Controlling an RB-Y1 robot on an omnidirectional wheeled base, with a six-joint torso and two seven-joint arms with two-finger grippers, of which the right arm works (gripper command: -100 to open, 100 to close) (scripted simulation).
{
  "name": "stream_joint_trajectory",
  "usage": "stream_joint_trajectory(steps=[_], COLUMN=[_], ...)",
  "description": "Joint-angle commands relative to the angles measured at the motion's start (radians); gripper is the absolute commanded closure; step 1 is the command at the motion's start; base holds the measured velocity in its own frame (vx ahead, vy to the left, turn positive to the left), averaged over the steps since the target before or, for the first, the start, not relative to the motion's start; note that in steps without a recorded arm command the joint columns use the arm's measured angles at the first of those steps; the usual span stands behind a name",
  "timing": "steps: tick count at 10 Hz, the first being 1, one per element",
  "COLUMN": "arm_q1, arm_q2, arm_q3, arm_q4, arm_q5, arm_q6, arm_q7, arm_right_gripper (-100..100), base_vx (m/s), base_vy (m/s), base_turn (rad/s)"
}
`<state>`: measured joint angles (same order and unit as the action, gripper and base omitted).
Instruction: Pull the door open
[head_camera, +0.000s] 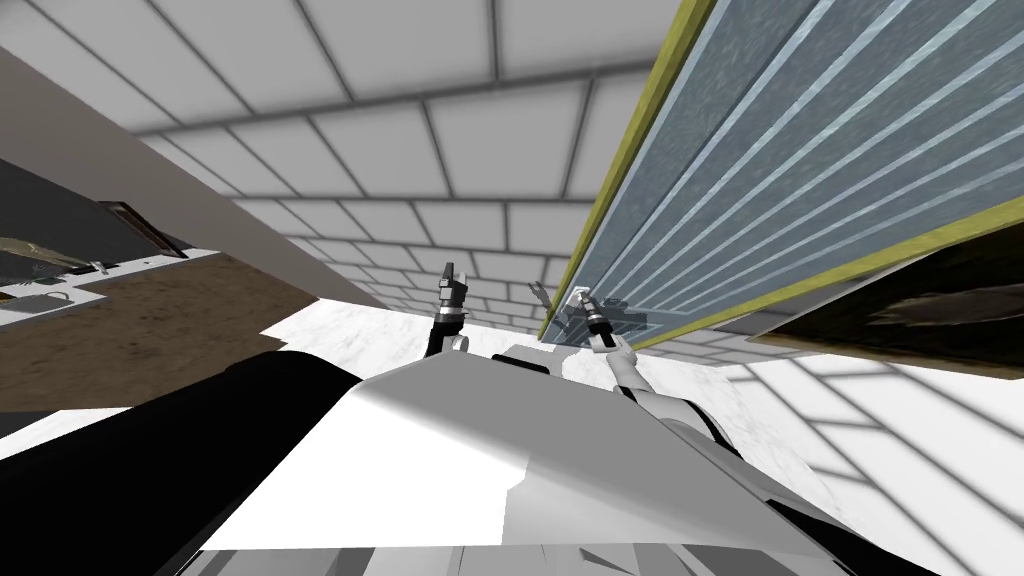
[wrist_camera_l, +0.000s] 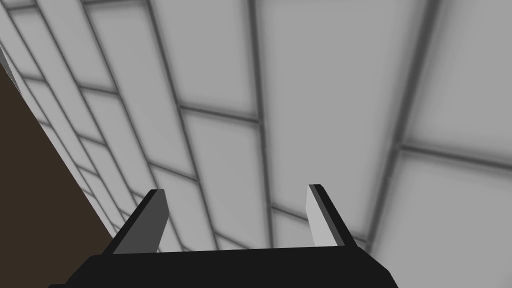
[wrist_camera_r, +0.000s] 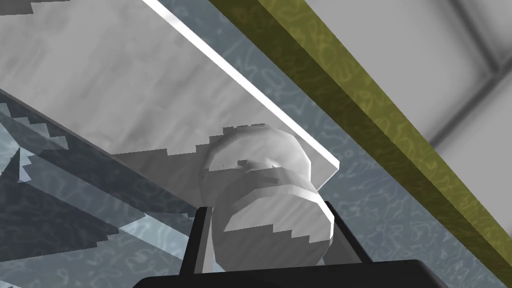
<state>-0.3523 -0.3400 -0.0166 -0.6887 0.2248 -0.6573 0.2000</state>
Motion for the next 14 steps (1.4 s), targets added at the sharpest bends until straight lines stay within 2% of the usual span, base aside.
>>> stream_joint_trajectory(steps=[1,2,4,5,7,8,9,10,12,13,14], arm_q1=[-0.004,-0.004,-0.011,-0.011,-0.017,-0.017,-0.02,-0.02,-0.027,-0.027,-0.031], arm_q2=[-0.004,-0.004,-0.002,-0.002,0.0,0.0,0.001,0.001,0.003,0.003,0.004], arm_q3=[-0.005,-0.005,-0.005,-0.005,-0.005,-0.005,-0.006,-0.006,-0.006,-0.006,-0.006], arm_q4=[0.002,0.002,0.01,0.01,0.019,0.019,0.023,0.023,0.032,0.032,0.037], arm_q5=[-0.036,-0.036,-0.083,-0.083,-0.131,-0.131,-0.156,-0.156,-0.205,-0.205,-0.231], arm_q6=[0.005,0.005,0.011,0.011,0.017,0.017,0.02,0.02,0.026,0.026,0.029], arm_q7=[-0.05,-0.063,-0.129,-0.141,-0.203,-0.218,-0.255,-0.257,-0.32,-0.334,-0.372], arm_right_gripper=[100,100,100,100,100,100,100,100,100,100,100], base_vx=[-0.083,-0.058,-0.067,-0.061,-0.067,-0.052,-0.053,-0.048,-0.072,-0.055,-0.055], base_vy=[-0.053,-0.046,-0.058,-0.043,-0.043,-0.049,-0.035,-0.029,-0.045,-0.051,-0.04], base_turn=[0.164,0.056,0.147,0.025,0.123,0.068,0.09,0.055,0.122,0.077,0.083])
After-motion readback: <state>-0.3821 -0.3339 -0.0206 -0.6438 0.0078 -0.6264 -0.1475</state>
